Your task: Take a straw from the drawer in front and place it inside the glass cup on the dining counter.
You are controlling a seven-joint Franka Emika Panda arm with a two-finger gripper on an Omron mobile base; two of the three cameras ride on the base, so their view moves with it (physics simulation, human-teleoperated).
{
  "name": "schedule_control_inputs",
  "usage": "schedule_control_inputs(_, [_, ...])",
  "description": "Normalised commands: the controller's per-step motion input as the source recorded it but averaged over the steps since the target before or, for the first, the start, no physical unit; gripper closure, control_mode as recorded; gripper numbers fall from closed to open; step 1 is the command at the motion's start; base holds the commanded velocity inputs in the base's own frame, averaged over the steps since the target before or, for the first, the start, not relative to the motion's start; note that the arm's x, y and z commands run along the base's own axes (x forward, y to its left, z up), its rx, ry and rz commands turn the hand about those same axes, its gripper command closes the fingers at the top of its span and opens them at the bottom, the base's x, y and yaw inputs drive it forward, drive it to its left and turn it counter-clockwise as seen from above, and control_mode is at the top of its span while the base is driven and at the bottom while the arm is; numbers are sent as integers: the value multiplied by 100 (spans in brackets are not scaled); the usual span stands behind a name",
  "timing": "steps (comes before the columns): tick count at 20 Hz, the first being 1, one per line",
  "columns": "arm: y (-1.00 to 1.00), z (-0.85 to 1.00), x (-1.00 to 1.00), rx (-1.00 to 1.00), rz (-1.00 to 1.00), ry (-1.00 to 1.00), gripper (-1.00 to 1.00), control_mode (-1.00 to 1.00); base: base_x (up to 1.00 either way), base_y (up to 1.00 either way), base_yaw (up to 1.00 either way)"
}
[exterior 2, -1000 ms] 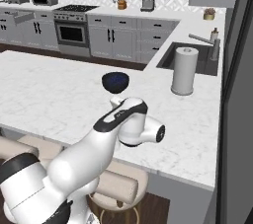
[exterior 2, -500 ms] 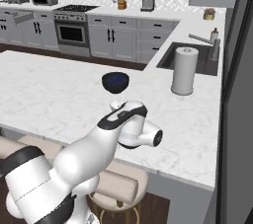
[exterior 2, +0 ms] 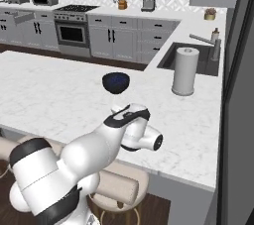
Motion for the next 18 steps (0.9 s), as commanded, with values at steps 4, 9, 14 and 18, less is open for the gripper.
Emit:
schedule_control_inputs(4, [0,-4,0,2,0,-2,100,-100,0,0,0])
schedule_control_inputs(9, [0,-1,-10,0,0,-4,100,-100,0,0,0])
schedule_control_inputs(14, [0,0,-22,0,0,-2,100,-100,0,0,0])
schedule_control_inputs(18, [0,-3,-15,0,0,0,100,-100,0,0,0])
